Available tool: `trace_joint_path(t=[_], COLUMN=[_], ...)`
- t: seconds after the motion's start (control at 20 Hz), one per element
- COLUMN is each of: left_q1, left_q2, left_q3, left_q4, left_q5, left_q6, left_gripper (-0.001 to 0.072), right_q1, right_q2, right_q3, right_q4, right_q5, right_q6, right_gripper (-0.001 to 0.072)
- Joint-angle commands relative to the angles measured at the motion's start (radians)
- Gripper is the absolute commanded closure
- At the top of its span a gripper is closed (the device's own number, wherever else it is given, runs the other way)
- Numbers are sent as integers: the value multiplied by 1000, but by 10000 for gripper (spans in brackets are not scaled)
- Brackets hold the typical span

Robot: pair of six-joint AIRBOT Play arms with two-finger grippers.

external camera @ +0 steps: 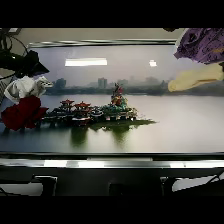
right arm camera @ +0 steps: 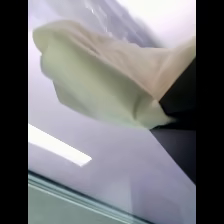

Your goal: Fold the clothes and pants, and hang the long-sleeved shirts on hangers.

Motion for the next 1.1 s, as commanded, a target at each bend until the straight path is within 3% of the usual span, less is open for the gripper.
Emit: trace_joint_path(t=[0.0, 0.25, 0.7, 1.05], left_q1=[1, 1, 1, 1], left_q2=[0, -1, -1, -1], left_q3=[0, 0, 0, 0], left_q4=[0, 0, 0, 0], left_q5=[0, 0, 0, 0], left_q6=[0, 0, 0, 0], left_gripper=[689, 689, 689, 689], right_q1=[-87, -109, -109, -109], right_q2=[52, 151, 442, 483], right_q3=[-26, -229, -849, -1007], right_q4=[-199, -362, -649, -842], right_q5=[83, 158, 26, 92], right_q6=[43, -42, 153, 146], right_gripper=[688, 687, 687, 684])
